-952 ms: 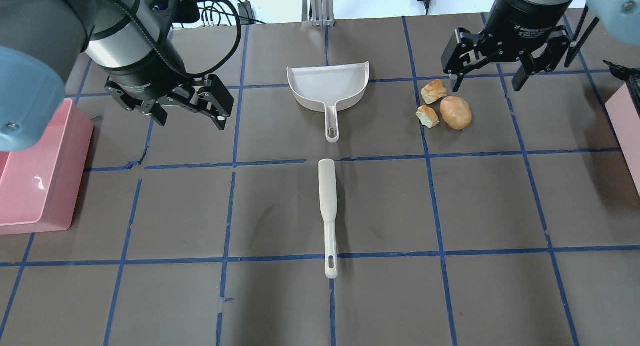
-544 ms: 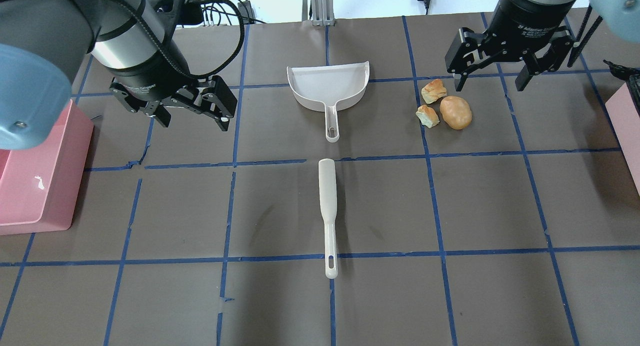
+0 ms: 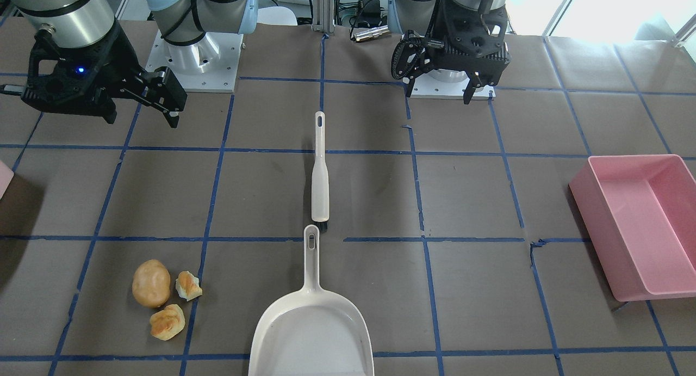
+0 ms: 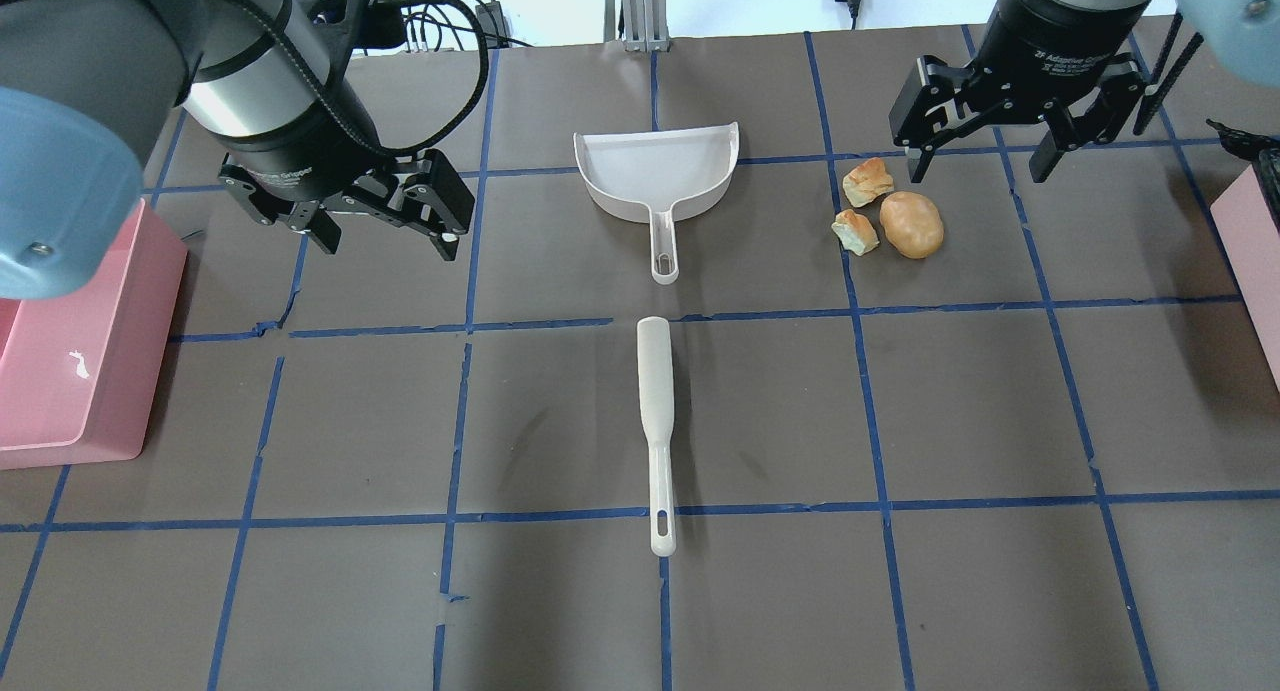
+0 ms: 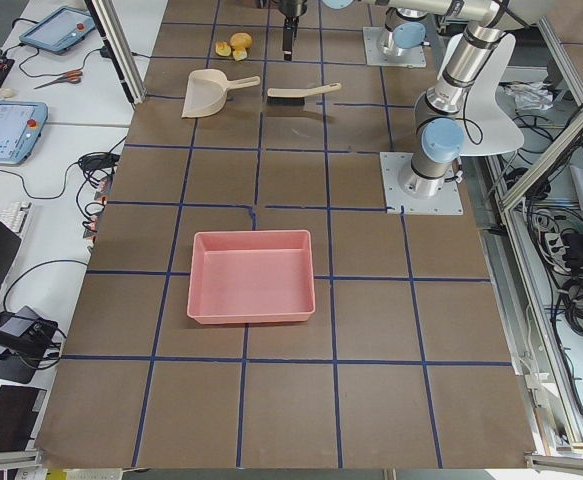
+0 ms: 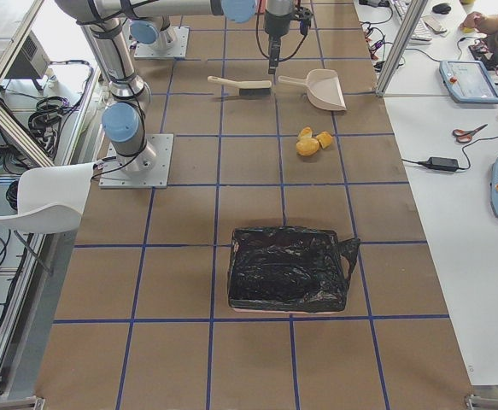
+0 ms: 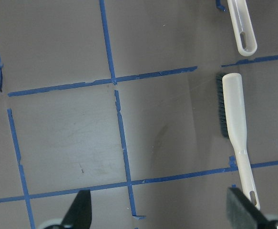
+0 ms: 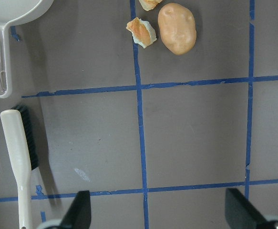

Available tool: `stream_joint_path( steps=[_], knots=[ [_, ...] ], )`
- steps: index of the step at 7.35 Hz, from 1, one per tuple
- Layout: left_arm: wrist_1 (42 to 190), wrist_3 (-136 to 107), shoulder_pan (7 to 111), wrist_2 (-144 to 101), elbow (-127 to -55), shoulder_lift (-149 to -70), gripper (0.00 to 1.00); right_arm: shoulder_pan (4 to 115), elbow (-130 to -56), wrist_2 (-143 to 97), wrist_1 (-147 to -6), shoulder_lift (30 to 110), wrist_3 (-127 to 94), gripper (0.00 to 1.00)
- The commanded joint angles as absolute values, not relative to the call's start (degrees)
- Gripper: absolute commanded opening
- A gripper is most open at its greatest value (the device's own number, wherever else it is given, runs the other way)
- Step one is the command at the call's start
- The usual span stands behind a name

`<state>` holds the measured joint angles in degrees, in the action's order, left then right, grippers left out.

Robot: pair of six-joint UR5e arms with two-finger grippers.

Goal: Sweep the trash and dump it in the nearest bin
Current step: 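Reach the left gripper down to the white brush handle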

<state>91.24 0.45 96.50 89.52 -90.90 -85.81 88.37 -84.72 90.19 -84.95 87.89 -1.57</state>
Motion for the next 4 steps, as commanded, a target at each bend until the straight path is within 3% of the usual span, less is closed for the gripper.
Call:
stream_joint_path(
  steps=[1, 4],
  knots=[
    [91.49, 0.44, 96.59, 89.13, -91.05, -85.78, 1.00, 88.24, -84.73, 90.18, -85.08, 87.89, -1.49, 1.00],
    [91.76, -5.84, 106.03, 87.45, -97.53, -86.31, 1.00, 87.72, -84.73, 90.44, -85.17, 87.80, 0.94, 1.00]
  ],
)
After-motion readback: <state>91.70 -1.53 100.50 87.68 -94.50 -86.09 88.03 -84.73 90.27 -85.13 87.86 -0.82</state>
